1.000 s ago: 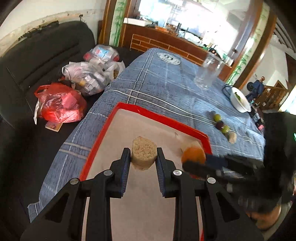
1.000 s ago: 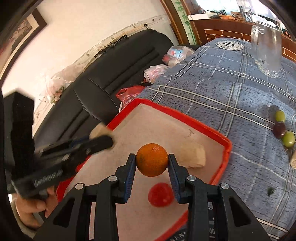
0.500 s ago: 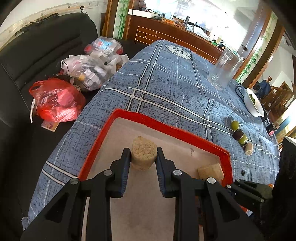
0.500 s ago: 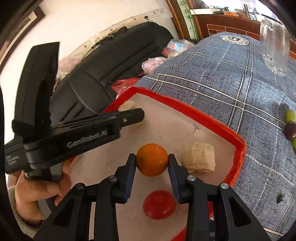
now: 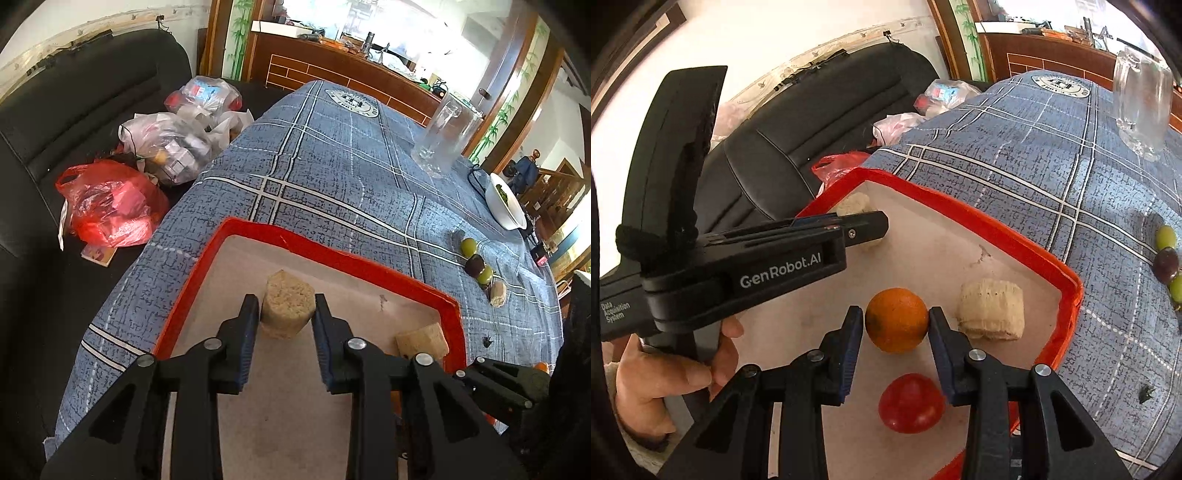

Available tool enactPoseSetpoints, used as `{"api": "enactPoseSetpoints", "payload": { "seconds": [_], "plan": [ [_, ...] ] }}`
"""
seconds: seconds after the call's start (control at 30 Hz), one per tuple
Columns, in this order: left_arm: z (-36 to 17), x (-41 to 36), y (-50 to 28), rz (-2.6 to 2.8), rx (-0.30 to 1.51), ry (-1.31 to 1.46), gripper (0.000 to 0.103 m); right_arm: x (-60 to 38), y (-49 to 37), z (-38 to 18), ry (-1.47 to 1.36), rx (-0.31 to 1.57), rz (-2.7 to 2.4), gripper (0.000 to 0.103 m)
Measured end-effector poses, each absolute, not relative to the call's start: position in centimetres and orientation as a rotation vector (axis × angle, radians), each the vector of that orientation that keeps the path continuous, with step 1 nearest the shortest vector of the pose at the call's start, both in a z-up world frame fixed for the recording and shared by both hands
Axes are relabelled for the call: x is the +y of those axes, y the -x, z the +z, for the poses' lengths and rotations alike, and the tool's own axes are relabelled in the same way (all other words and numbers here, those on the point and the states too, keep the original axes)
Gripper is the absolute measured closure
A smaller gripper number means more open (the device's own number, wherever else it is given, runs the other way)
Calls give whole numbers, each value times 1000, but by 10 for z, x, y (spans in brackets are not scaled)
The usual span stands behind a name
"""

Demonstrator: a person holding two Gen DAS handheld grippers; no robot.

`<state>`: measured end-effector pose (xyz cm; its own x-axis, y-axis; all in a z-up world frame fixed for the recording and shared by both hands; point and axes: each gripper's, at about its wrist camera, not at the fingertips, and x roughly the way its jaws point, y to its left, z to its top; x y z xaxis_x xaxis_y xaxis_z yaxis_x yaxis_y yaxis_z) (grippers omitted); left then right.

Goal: Organize fruits
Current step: 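Carry cork cylinder and orange into the tray and open both tools, then move left tool to a stemmed red tomato while right tool approaches an orange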

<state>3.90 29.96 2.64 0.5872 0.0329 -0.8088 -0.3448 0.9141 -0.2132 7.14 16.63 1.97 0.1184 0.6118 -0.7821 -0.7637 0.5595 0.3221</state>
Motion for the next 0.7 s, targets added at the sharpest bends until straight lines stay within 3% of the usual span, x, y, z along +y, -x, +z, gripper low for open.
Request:
{"api": "enactPoseSetpoints", "payload": {
  "seconds": [0.07,0.1,0.27,0.37,0.6,0.7],
  "plan": [
    [29,299,-37,226,907,361,53,163,-70,23,170,1042,1012,63],
    [31,297,-36,226,900,355,51,161,-68,25,168,1040,1012,61],
    [41,294,-27,231,886,358,51,143,-60,39,118,1028,1019,56],
    [47,290,-16,229,879,379,51,128,-50,50,80,1012,1034,46],
    [65,268,17,218,821,360,35,96,-16,72,47,943,1019,31],
    [71,258,32,210,798,342,35,84,-2,77,31,933,1022,30]
  ]
}}
